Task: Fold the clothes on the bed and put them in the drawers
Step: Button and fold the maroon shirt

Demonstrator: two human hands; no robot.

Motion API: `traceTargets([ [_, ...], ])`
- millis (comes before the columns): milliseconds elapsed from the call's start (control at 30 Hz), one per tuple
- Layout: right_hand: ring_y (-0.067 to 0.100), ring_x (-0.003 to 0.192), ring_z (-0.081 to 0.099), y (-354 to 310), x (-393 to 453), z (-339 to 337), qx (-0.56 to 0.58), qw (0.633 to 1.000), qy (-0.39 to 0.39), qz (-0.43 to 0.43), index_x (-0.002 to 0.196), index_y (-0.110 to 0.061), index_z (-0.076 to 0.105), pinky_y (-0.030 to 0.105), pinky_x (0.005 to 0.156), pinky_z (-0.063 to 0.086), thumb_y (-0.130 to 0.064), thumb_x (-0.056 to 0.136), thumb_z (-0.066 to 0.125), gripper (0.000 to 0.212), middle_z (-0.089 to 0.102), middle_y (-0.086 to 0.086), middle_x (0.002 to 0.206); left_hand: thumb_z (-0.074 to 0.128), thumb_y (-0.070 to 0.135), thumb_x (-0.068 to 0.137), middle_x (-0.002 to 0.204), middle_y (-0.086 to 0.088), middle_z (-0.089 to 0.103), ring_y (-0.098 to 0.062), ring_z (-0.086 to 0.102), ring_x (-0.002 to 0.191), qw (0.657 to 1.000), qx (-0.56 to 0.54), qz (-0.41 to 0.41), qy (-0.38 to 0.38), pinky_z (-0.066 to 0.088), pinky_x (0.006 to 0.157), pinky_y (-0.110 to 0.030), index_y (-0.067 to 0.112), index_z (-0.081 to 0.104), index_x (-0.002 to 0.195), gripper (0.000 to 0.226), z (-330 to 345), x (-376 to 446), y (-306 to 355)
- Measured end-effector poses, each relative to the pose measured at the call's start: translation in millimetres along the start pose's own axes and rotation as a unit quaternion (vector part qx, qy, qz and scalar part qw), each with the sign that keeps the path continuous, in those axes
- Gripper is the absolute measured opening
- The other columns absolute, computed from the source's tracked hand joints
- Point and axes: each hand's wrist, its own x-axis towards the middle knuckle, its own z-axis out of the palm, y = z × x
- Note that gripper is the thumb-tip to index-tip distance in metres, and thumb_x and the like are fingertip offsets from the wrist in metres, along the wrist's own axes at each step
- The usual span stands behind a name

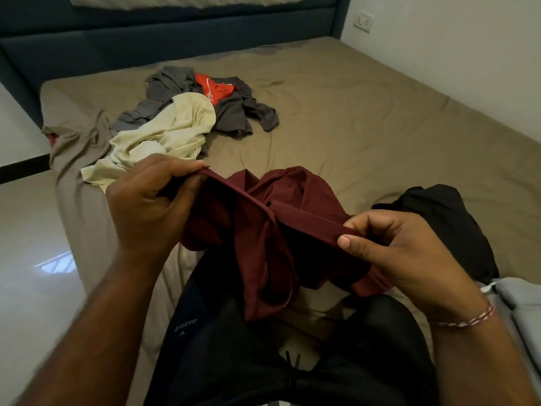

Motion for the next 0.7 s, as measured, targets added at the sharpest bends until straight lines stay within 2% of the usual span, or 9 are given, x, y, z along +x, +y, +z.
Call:
traceTargets([
  [100,0.047,0.086,0.068,-6.5,-6.3,5.7,0.101,0.995,0.025,0.004,0.088,-0.012,0.078,0.057,0.081,0.056,-0.037,0.075,0.087,0.029,0.069,0.028,0.089,0.071,0.009,0.1,0.104,-0.003,0.07,-0.01,0.069,0.099,0.998,-0.06,0.008,0.027,0.055,0.087,-0.033,0.007,0.069,0.113,0.013,8.8,2.3,19.7],
  [200,0.041,0.085,0.067,-17.4,-11.9,13.8,0.179,0.984,0.024,0.003,0.093,-0.012,0.08,0.065,0.088,0.05,-0.043,0.071,0.089,0.038,0.071,0.027,0.091,0.071,0.003,0.097,0.104,-0.004,0.07,-0.011,0.07,0.098,0.991,-0.12,0.063,-0.021,0.054,0.085,-0.026,0.005,0.068,0.112,0.015,18.1,-0.4,50.4],
  [267,0.042,0.089,0.068,-25.1,-14.3,18.6,0.206,0.978,0.018,-0.008,0.096,-0.013,0.081,0.069,0.091,0.05,-0.039,0.075,0.086,0.034,0.073,0.026,0.094,0.075,-0.001,0.092,0.1,-0.006,0.072,-0.013,0.071,0.092,0.985,-0.151,0.076,-0.033,0.055,0.079,-0.026,0.004,0.071,0.107,0.016,24.0,-4.7,69.3],
  [333,0.043,0.089,0.067,-30.0,-15.7,21.4,0.21,0.977,0.021,-0.014,0.095,-0.013,0.081,0.07,0.091,0.05,-0.032,0.076,0.083,0.028,0.073,0.028,0.094,0.079,-0.001,0.088,0.094,-0.007,0.074,-0.017,0.073,0.084,0.98,-0.168,0.098,-0.04,0.055,0.073,-0.027,0.002,0.075,0.101,0.013,31.2,-8.6,84.1],
  [500,0.033,0.087,0.074,-38.1,-18.3,27.3,0.186,0.982,0.026,-0.025,0.095,-0.015,0.081,0.047,0.083,0.06,-0.032,0.077,0.082,0.025,0.077,0.018,0.091,0.082,-0.001,0.087,0.09,-0.009,0.076,-0.018,0.073,0.079,0.975,-0.162,0.144,-0.042,0.057,0.069,-0.029,-0.004,0.079,0.091,0.006,40.4,-11.4,94.7],
  [533,0.034,0.089,0.075,-39.1,-18.9,28.4,0.177,0.983,0.029,-0.027,0.096,-0.017,0.082,0.049,0.085,0.061,-0.033,0.076,0.08,0.025,0.077,0.017,0.092,0.083,-0.001,0.086,0.09,-0.009,0.076,-0.019,0.073,0.078,0.976,-0.155,0.148,-0.045,0.057,0.069,-0.029,-0.004,0.079,0.09,0.006,40.5,-11.7,94.2],
  [600,0.039,0.092,0.075,-39.8,-19.5,29.4,0.154,0.987,0.035,-0.033,0.096,-0.02,0.082,0.06,0.086,0.06,-0.034,0.077,0.078,0.025,0.078,0.015,0.093,0.084,-0.001,0.086,0.09,-0.01,0.076,-0.019,0.073,0.078,0.976,-0.139,0.158,-0.059,0.057,0.071,-0.029,-0.003,0.08,0.089,0.005,41.0,-12.2,92.8],
  [667,0.042,0.09,0.073,-40.8,-20.2,30.1,0.135,0.989,0.042,-0.044,0.096,-0.021,0.082,0.068,0.083,0.057,-0.036,0.078,0.077,0.024,0.077,0.015,0.093,0.083,0.0,0.087,0.093,-0.011,0.076,-0.017,0.072,0.08,0.976,-0.133,0.155,-0.079,0.057,0.074,-0.027,-0.002,0.081,0.088,0.004,40.7,-12.7,90.9],
  [700,0.043,0.088,0.073,-41.7,-20.6,30.4,0.124,0.99,0.045,-0.05,0.096,-0.021,0.082,0.068,0.08,0.057,-0.035,0.079,0.076,0.022,0.077,0.015,0.091,0.082,0.001,0.088,0.098,-0.012,0.075,-0.015,0.071,0.081,0.976,-0.134,0.148,-0.09,0.056,0.076,-0.025,-0.002,0.081,0.089,0.004,40.3,-13.2,90.2],
])
